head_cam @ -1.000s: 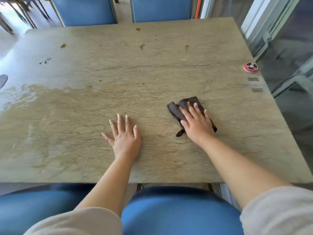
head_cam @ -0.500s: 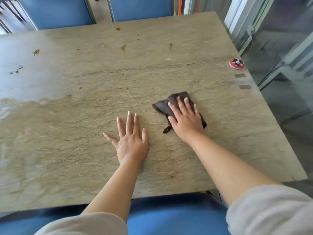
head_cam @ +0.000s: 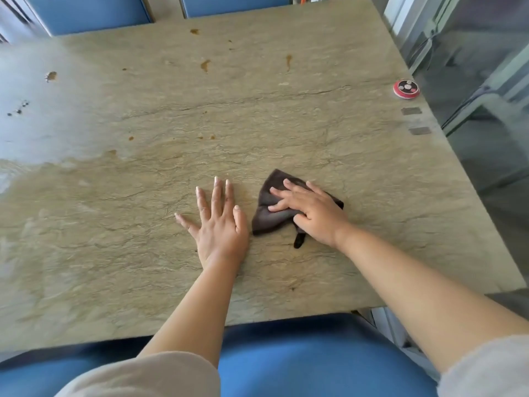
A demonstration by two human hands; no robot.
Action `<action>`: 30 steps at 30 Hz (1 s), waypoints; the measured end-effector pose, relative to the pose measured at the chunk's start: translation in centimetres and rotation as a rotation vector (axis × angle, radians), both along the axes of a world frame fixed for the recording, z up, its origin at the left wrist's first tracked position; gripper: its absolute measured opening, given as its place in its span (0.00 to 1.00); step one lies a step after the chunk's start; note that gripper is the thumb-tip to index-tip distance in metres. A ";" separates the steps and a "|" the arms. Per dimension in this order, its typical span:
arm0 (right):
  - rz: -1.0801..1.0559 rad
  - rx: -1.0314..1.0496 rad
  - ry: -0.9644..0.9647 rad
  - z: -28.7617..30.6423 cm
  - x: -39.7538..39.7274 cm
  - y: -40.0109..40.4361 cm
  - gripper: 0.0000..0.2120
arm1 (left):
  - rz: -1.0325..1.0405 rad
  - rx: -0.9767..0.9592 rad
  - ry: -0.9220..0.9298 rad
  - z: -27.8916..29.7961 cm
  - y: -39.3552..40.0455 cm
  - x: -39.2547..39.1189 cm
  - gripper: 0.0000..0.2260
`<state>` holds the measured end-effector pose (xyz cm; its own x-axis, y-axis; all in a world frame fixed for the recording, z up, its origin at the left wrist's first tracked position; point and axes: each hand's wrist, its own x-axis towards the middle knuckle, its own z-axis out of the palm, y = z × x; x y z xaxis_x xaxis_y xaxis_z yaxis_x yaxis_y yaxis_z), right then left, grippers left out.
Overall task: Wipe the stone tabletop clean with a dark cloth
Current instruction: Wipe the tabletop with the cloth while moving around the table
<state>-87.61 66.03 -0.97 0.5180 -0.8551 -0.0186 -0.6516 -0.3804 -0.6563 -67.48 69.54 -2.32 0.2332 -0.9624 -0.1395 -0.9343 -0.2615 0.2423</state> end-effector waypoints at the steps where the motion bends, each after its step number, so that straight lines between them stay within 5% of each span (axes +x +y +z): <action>1: -0.097 0.026 -0.068 0.0 -1.3 0.5 0.26 | -0.005 -0.001 -0.003 0.0 0.0 0.0 0.26; 6: -0.314 0.065 0.115 0.7 -0.4 2.4 0.30 | -0.035 -0.003 0.021 0.0 0.2 0.3 0.26; 12: 0.135 0.246 0.146 1.6 4.0 8.5 0.31 | -0.076 -0.004 0.209 1.2 0.8 0.9 0.24; 17: 0.260 0.460 0.102 1.9 1.9 9.9 0.30 | -0.230 0.030 0.231 1.9 2.8 -1.8 0.22; 25: -0.016 0.544 0.062 3.3 -6.9 11.3 0.27 | -0.423 0.075 -0.044 0.6 4.4 -5.0 0.28; 28: -0.350 0.523 -0.040 3.9 -10.2 12.0 0.27 | -0.426 0.074 -0.046 0.4 4.4 -4.9 0.27; 30: -0.578 0.463 0.107 5.2 -11.6 11.7 0.22 | -0.434 0.069 -0.053 0.5 4.3 -4.8 0.27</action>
